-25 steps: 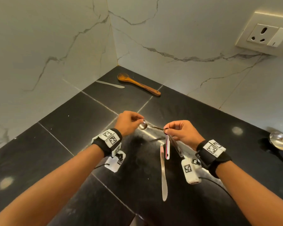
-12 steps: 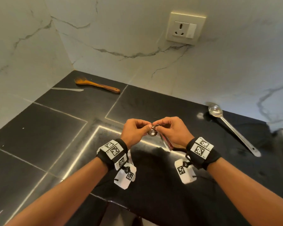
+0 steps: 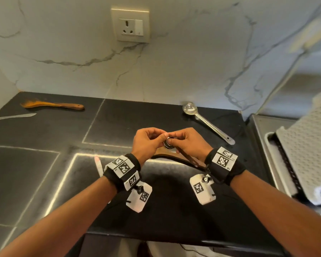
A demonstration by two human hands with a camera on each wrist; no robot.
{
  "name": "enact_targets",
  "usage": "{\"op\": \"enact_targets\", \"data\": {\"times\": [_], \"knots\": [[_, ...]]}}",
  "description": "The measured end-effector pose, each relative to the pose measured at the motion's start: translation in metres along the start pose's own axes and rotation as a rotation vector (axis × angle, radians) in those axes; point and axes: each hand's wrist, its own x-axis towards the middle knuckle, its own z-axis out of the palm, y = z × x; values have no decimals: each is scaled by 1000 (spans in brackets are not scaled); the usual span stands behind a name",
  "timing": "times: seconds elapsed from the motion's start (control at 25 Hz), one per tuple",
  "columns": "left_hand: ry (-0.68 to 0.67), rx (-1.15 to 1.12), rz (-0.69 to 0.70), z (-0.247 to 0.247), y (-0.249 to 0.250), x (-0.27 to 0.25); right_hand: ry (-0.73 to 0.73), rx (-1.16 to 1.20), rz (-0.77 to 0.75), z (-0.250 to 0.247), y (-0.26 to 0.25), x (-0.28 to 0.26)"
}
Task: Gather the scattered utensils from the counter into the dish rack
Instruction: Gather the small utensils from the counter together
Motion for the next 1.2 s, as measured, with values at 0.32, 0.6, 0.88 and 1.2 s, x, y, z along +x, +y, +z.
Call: {"op": "enact_targets", "data": {"times": [0.32, 0.6, 0.88, 1.2], "knots": [[-274, -63, 71, 132, 63, -4, 130, -709, -51, -186, -42, -91], [-528, 93, 166, 266, 109, -34, 171, -927, 91, -356, -31, -200], [-602, 281, 303, 358, 135, -47, 146, -944, 190, -445, 32, -234], [-580, 286, 206, 394, 159, -12, 121, -1030, 135, -497, 40, -149]]}}
